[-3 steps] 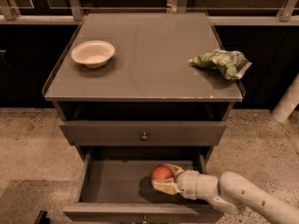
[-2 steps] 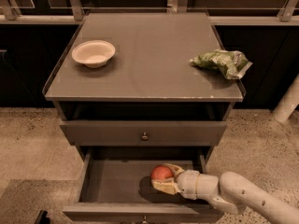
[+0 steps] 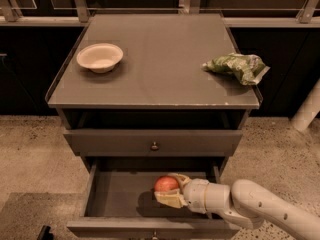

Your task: Pick apple from middle drawer and place on counter

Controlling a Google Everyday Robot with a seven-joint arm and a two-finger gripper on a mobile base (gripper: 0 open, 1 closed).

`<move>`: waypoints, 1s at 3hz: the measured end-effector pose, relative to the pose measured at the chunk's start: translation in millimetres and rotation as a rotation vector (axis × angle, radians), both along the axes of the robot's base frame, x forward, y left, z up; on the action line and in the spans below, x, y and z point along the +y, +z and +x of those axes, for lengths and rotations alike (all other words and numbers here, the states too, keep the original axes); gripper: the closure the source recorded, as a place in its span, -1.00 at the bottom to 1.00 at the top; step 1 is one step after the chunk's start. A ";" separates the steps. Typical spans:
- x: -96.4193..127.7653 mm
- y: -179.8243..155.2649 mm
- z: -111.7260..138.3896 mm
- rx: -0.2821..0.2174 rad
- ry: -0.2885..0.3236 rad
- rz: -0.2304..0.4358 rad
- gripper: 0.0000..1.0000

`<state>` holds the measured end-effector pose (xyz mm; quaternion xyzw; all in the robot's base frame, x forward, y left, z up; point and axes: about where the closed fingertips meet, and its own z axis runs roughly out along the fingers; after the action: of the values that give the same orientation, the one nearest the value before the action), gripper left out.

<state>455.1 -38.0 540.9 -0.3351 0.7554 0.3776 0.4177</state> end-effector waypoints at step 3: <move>68.9 160.7 -72.5 -0.154 0.020 -0.168 1.00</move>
Offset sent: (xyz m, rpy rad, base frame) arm -0.0874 0.0739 0.3076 -0.4099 -0.3780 0.0119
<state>382.6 30.9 701.6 -0.4044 0.7469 0.2900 0.4410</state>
